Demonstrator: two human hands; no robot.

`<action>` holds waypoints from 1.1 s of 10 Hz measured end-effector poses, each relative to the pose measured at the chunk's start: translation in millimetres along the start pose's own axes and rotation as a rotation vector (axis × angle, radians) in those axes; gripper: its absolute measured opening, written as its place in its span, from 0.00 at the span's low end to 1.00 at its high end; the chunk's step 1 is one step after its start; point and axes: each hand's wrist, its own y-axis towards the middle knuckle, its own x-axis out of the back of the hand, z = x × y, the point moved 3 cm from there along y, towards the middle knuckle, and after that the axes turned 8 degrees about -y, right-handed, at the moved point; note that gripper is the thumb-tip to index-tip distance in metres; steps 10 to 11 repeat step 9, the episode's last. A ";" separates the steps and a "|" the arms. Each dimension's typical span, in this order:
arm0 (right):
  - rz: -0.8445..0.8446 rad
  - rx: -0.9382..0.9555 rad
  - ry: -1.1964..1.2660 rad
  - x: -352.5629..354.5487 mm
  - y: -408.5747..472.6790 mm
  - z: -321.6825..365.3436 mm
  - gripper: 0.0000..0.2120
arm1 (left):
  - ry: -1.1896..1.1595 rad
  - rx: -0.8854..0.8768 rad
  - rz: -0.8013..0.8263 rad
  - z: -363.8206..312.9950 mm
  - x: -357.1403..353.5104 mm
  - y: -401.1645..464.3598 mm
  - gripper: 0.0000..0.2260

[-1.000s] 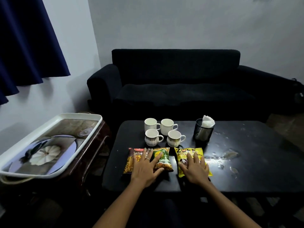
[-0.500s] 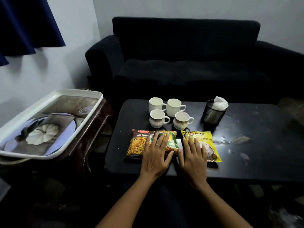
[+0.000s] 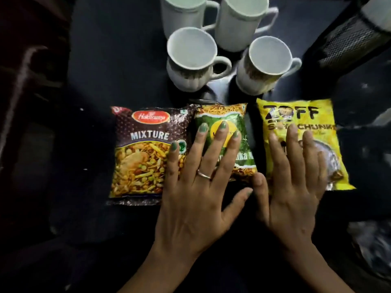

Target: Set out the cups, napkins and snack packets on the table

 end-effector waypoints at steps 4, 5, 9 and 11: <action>0.176 -0.022 -0.005 10.1 4.5 4.5 0.27 | 0.045 0.046 0.138 -6.6 10.3 5.0 0.28; 0.221 -0.029 -0.027 10.3 3.4 3.6 0.27 | 0.051 0.046 0.164 -6.5 7.7 3.6 0.27; 0.546 -0.113 0.027 62.5 29.6 13.8 0.30 | 0.062 0.175 0.483 -30.4 62.4 30.1 0.29; 0.546 -0.113 0.027 62.5 29.6 13.8 0.30 | 0.062 0.175 0.483 -30.4 62.4 30.1 0.29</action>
